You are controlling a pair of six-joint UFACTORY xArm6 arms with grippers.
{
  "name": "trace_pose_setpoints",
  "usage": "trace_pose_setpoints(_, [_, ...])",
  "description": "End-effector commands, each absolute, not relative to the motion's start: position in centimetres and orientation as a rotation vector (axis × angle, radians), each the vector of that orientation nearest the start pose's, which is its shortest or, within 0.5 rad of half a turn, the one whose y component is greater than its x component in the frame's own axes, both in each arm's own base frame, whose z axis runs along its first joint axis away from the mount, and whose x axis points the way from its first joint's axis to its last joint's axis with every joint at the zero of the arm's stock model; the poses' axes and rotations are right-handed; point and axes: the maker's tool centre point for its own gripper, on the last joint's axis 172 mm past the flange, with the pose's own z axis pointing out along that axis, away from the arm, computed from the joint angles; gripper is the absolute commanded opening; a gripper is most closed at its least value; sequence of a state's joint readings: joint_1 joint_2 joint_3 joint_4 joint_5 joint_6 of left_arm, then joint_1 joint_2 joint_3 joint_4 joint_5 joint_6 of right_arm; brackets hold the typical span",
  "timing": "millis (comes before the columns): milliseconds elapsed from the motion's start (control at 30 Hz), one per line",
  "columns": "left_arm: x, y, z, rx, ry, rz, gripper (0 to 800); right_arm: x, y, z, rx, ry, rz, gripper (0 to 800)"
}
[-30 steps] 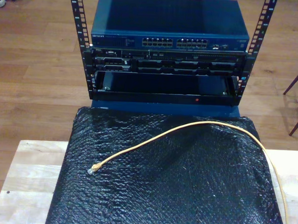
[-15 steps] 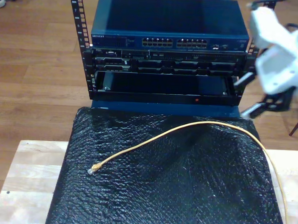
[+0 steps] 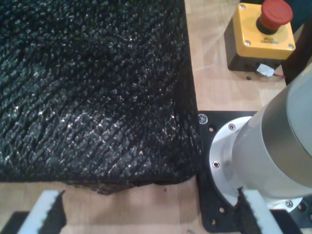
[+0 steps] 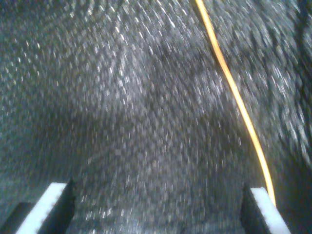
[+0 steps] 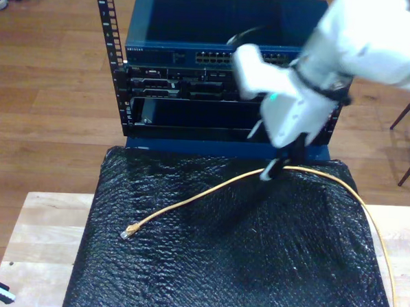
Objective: Grab the cable and plug it in
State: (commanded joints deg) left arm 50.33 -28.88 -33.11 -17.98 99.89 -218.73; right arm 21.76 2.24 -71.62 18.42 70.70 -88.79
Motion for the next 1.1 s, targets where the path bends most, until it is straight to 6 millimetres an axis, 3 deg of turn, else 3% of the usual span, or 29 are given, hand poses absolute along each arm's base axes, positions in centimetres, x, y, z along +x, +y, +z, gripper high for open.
trace_pose_setpoints(167, [17.0, 5.2, 20.4, 1.803, -1.685, 0.492, 800, 41.8, 27.9, 22.0, 1.974, 2.673, 0.119, 794])
trace_pose_setpoints(433, [19.2, 4.5, 20.3, 1.862, -1.635, 0.507, 800, 40.6, 33.3, 19.2, 1.836, 2.682, 0.107, 788])
trace_pose_setpoints(600, [20.1, 5.2, 19.7, 1.924, -1.602, 0.483, 800, 40.0, 35.9, 17.0, 1.731, 2.664, 0.094, 777])
trace_pose_setpoints(767, [20.3, 5.4, 19.1, 1.929, -1.584, 0.477, 800, 39.3, 37.4, 14.6, 1.640, 2.651, 0.045, 769])
trace_pose_setpoints(1100, [20.4, 5.3, 19.1, 1.925, -1.575, 0.483, 800, 39.7, 40.0, 12.0, 1.599, 2.667, 0.104, 634])
